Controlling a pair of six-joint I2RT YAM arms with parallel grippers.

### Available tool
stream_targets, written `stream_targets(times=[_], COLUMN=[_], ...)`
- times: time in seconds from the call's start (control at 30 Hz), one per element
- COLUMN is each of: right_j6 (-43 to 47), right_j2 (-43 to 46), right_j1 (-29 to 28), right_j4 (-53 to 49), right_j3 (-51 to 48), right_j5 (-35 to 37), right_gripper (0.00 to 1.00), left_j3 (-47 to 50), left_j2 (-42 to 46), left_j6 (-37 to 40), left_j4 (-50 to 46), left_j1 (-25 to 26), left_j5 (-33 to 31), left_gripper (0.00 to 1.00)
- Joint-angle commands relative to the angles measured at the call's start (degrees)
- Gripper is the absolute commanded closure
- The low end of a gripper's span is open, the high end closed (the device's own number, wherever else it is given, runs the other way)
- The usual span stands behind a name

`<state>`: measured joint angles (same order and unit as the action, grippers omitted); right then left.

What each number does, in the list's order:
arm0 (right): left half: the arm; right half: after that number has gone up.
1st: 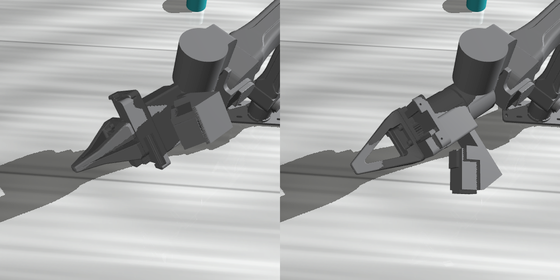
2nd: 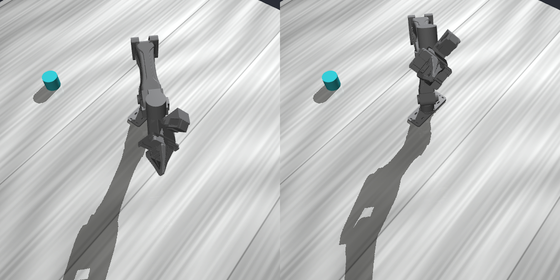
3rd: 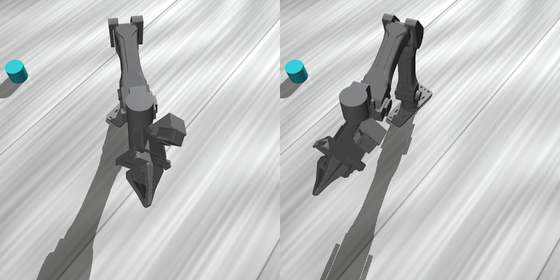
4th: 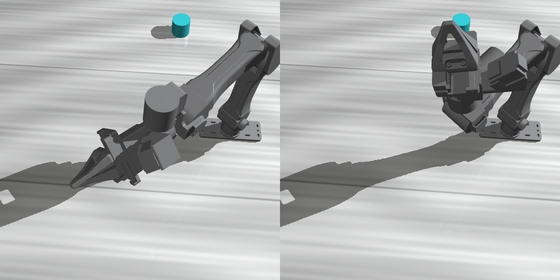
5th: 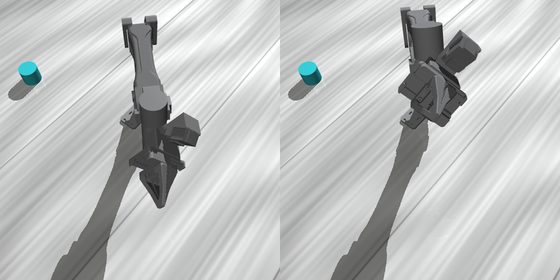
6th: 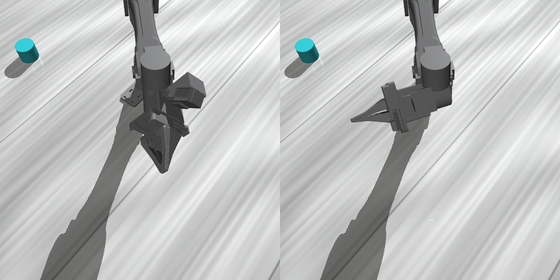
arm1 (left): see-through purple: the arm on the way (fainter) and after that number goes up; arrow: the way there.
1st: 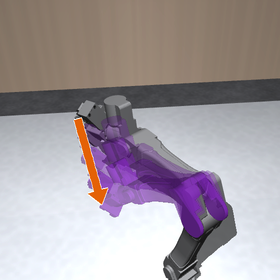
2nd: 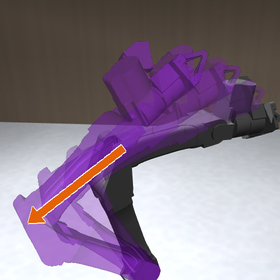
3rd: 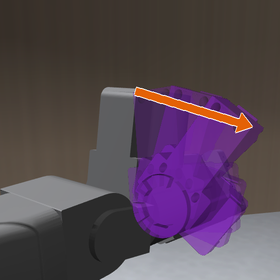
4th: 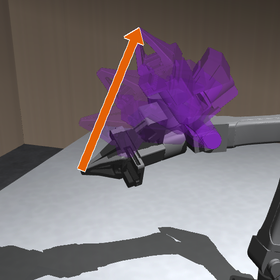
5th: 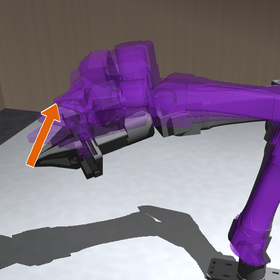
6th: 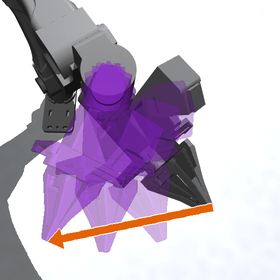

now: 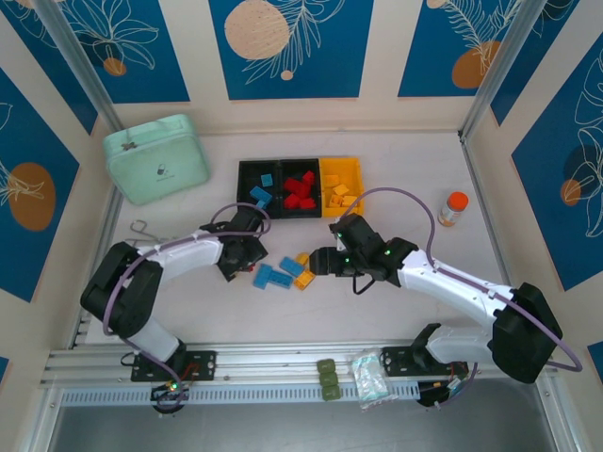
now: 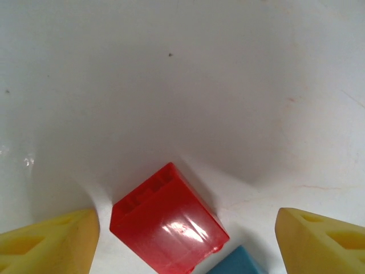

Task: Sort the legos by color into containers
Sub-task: Pick up the lego from the center of the table.

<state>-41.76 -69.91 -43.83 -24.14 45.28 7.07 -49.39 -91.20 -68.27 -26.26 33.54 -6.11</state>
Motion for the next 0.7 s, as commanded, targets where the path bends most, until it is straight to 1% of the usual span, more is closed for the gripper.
stream_targets(times=[0.0,0.07,0.13,0.17,0.2,0.37,0.57,0.67], right_j6=[0.7,0.7,0.6,0.6,0.5,0.1,-0.2,-0.1], right_j2=[-0.7,-0.8,-0.8,-0.8,-0.8,-1.0,-1.7,-1.7], right_j1=[0.3,0.2,0.2,0.3,0.3,0.3,0.3,0.3], right_j4=[0.4,0.3,0.2,0.2,0.2,0.6,0.7,0.5], right_j3=[1.3,1.4,1.4,1.3,1.2,1.1,1.2,1.6], right_j5=[-1.2,-1.3,-1.2,-1.1,-1.0,-0.9,-1.0,-0.9], right_gripper=[0.33,0.34,0.34,0.34,0.34,0.33,0.34,0.34], left_j3=[-1.6,-2.3,-2.8,-2.9,-2.9,-2.6,-2.9,-3.6], left_j2=[-3.1,-4.9,-6.4,-6.9,-7.2,-7.0,-5.1,-3.4], left_j6=[-2.0,-2.1,-1.5,-1.3,-1.1,0.0,2.7,4.6], left_j4=[-2.9,-3.8,-3.7,-3.5,-3.1,-1.6,-1.3,-1.5], left_j1=[-0.4,-0.8,-1.3,-1.3,-1.4,-1.5,-2.0,-2.3], left_j5=[-0.4,0.0,1.0,1.5,2.0,2.5,3.2,2.9], left_gripper=[0.21,0.24,0.30,0.34,0.41,0.59,0.65,0.67])
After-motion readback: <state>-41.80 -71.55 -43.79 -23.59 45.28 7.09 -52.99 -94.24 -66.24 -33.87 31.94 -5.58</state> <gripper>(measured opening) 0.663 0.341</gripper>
